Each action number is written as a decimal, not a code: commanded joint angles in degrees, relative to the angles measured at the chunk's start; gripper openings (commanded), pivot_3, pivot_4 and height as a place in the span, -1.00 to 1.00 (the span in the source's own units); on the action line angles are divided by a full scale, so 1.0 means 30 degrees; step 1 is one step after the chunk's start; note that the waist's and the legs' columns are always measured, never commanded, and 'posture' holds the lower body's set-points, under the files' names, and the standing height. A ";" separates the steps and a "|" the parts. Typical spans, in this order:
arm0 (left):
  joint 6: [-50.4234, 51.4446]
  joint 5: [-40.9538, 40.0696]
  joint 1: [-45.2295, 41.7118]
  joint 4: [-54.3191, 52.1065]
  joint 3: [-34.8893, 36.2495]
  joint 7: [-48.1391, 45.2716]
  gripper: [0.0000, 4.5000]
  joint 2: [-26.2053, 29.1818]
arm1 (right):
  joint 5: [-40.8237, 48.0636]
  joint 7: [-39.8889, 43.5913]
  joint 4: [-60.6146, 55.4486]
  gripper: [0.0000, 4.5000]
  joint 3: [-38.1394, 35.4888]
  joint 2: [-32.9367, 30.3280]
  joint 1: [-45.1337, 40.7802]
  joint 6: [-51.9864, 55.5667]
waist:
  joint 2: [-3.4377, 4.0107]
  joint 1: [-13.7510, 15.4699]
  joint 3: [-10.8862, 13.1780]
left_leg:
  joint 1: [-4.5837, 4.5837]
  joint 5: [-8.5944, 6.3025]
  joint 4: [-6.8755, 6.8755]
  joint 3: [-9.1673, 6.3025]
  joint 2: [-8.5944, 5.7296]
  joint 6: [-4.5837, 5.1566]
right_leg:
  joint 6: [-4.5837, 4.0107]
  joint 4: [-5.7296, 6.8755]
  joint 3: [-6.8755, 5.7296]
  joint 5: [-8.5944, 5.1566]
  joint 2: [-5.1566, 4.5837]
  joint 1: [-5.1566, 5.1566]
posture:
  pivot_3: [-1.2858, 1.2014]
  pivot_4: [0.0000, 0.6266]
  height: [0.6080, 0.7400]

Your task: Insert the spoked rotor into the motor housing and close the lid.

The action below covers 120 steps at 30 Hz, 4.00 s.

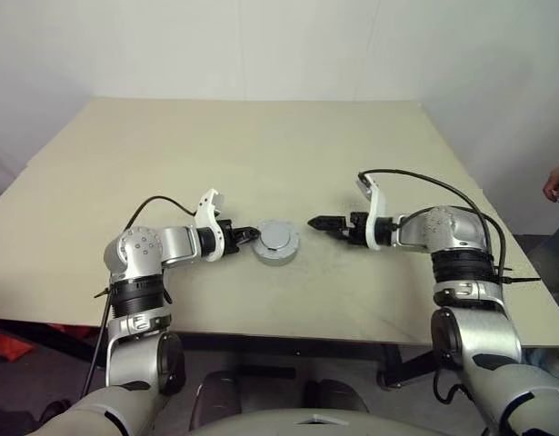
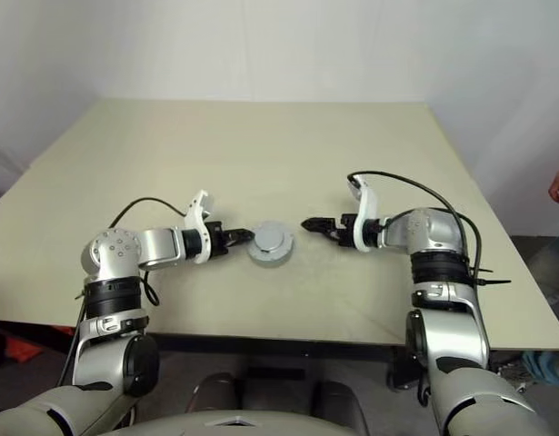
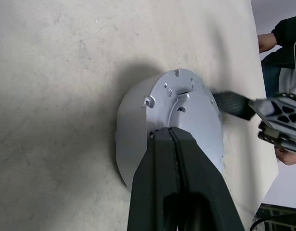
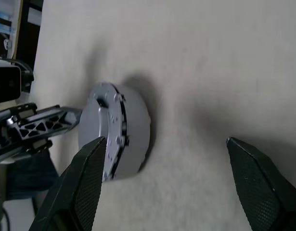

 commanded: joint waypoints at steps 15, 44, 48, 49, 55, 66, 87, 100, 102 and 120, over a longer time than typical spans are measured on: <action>0.0341 0.0517 0.0102 -0.0554 0.0353 0.0055 -1.00 0.0351 | 0.1156 -0.1353 -0.0620 0.99 -0.1246 0.4112 -0.0014 0.1229 | 0.0007 -0.0201 -0.0007 | 0.0052 0.0035 -0.0015 0.0004 0.0028 -0.0066 | 0.0001 0.0024 0.0000 -0.0001 0.0042 0.0008 | 0.03 -1.00 1.00; 0.0340 0.0892 0.0397 -0.1267 0.0836 0.0066 -1.00 0.0623 | -0.0318 -0.2043 0.1608 -0.04 0.0359 0.5376 -0.0882 -0.3365 | 0.0037 -0.0119 -0.0006 | 0.0020 0.0052 -0.0014 -0.0004 0.0028 -0.0096 | -0.0010 0.0062 -0.0006 0.0012 0.0039 -0.0038 | 0.03 -1.00 1.00; 0.0264 0.0981 0.0345 -0.1203 0.0777 -0.0019 -1.00 0.0676 | -0.0063 -0.2362 0.2142 -0.04 -0.0286 0.5439 -0.1112 -0.3704 | 0.0037 -0.0116 -0.0006 | 0.0031 0.0065 0.0000 -0.0005 0.0027 -0.0115 | 0.0005 0.0061 -0.0005 0.0019 0.0029 -0.0014 | 0.03 -1.00 1.00; 0.0254 0.1011 0.0337 -0.1202 0.0770 -0.0041 -1.00 0.0680 | -0.0006 -0.2420 0.2298 -0.04 -0.0427 0.5439 -0.1181 -0.3731 | 0.0037 -0.0114 -0.0006 | 0.0035 0.0068 0.0000 -0.0005 0.0027 -0.0119 | 0.0007 0.0062 -0.0005 0.0021 0.0029 -0.0009 | 0.03 -1.00 1.00; -0.0058 0.1110 0.0298 -0.1187 0.0684 -0.0255 -1.00 0.0796 | 0.0353 -0.2681 0.2995 -0.06 -0.0988 0.5482 -0.1579 -0.3633 | 0.0037 -0.0095 -0.0006 | 0.0032 0.0073 0.0000 -0.0007 0.0027 -0.0126 | 0.0007 0.0062 -0.0005 0.0028 0.0031 -0.0010 | 0.03 -1.00 1.00; -0.6103 -0.1664 0.1011 -0.4835 0.1611 -0.2937 -1.00 0.0062 | 0.2649 -0.7056 0.7566 -0.06 -0.6568 0.6320 -0.4196 -0.5532 | 0.0036 -0.0096 -0.0001 | -0.0005 0.0071 0.0005 -0.0010 0.0029 -0.0119 | -0.0031 0.0073 -0.0017 0.0051 0.0035 -0.0116 | 0.03 -1.00 1.00; -0.9270 -0.7658 0.1846 -0.3560 0.5104 0.2385 -0.82 -0.0788 | 0.8002 -1.1312 0.6421 -0.06 -1.0645 0.7759 -0.7886 -0.4657 | -0.0015 -0.0199 0.0072 | -0.0328 0.0086 0.0125 -0.0015 0.0039 -0.0145 | -0.0006 0.0327 -0.0004 0.0056 0.0054 -0.0514 | 0.03 -1.00 1.00; -0.9114 -1.4687 0.1459 -0.1824 0.4680 0.4812 0.56 -0.1245 | 0.9640 -1.2604 0.4837 -0.06 -1.0725 0.8003 -0.7509 -0.2923 | -0.0018 -0.0180 0.0074 | -0.0331 0.0093 0.0126 -0.0014 0.0040 -0.0160 | 0.0010 0.0340 -0.0003 0.0063 0.0060 -0.0521 | 0.03 -1.00 1.00; -0.9150 -1.6243 0.1417 -0.1461 0.4378 0.5177 0.56 -0.1255 | 1.0116 -1.2745 0.4313 -0.06 -1.0756 0.8202 -0.7399 -0.2392 | -0.0018 -0.0181 0.0074 | -0.0331 0.0094 0.0126 -0.0015 0.0042 -0.0162 | 0.0010 0.0343 -0.0003 0.0064 0.0062 -0.0521 | 0.03 -1.00 1.00; -1.0440 -1.8342 0.1885 0.0023 0.1327 0.5526 0.56 0.0352 | 1.1751 -1.3925 0.2045 -0.06 -1.0306 0.8681 -0.6519 -0.1686 | -0.0021 -0.0121 0.0073 | -0.0329 0.0118 0.0132 -0.0015 0.0036 -0.0205 | 0.0082 0.0359 0.0020 0.0101 0.0064 -0.0520 | 0.03 -1.00 1.00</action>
